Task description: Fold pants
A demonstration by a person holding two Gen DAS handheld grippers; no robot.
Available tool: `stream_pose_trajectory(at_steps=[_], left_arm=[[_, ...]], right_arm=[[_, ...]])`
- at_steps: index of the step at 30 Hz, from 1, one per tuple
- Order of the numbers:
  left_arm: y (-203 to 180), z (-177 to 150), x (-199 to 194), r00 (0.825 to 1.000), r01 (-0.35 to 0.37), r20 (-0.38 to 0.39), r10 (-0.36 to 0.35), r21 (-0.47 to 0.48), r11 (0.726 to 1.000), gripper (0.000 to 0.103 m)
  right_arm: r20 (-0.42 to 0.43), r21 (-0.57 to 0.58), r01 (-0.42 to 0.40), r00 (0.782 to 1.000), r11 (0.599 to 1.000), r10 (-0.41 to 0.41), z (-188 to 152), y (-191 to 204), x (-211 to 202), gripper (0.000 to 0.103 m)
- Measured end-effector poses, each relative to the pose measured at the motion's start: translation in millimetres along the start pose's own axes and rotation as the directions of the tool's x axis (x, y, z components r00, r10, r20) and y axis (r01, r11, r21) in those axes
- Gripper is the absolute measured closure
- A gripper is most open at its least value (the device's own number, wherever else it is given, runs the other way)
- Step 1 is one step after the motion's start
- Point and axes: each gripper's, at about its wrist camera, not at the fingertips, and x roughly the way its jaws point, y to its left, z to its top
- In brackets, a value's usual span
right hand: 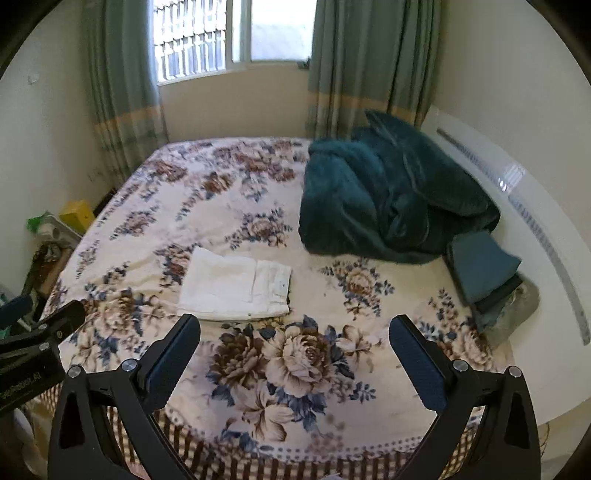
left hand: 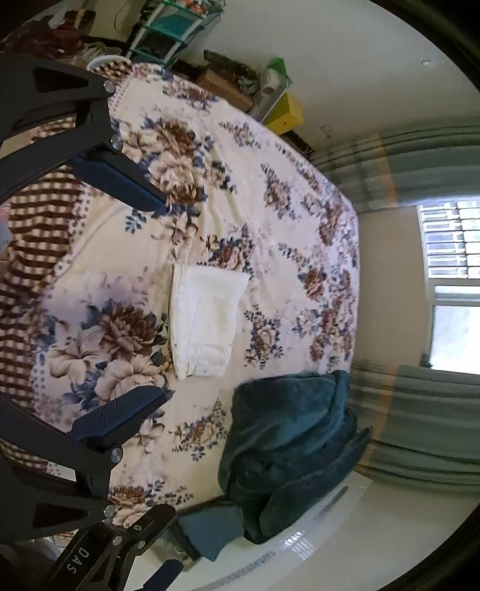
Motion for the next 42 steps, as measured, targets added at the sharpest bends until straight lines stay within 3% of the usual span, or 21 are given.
stream_pose_trajectory(at_steps=[8, 16, 20, 22, 42], left_arm=[[7.4, -2.0, -94.5, 0.995, -0.017, 0.102, 0.017, 0.000, 1.000, 0.007], [12.5, -6.8, -145.5, 0.988, -0.019, 0.152, 0.017, 0.014, 1.000, 0.007], [14.9, -8.2, -159.0, 0.984, -0.035, 0.177, 0.032, 0.011, 0.999, 0.007], [15.6, -8.3, -159.6, 0.983, -0.036, 0.182, 0.034, 0.010, 0.999, 0.000], [12.2, -17.1, -163.3, 0.978, -0.059, 0.198, 0.060, -0.010, 0.998, 0.000]], right_arm=[[0.074, 0.004, -0.036, 0.997, 0.999, 0.036, 4.6, -7.7, -117.6, 0.000], [0.113, 0.011, -0.047, 0.993, 0.999, 0.045, 4.8, -10.3, -181.9, 0.000], [0.120, 0.008, -0.046, 0.992, 0.999, 0.045, 3.1, -8.0, -191.6, 0.000], [0.121, 0.008, -0.046, 0.992, 0.999, 0.044, 3.6, -8.1, -191.1, 0.000], [0.115, -0.014, -0.074, 0.991, 0.997, 0.075, 13.3, -16.5, -172.4, 0.000]])
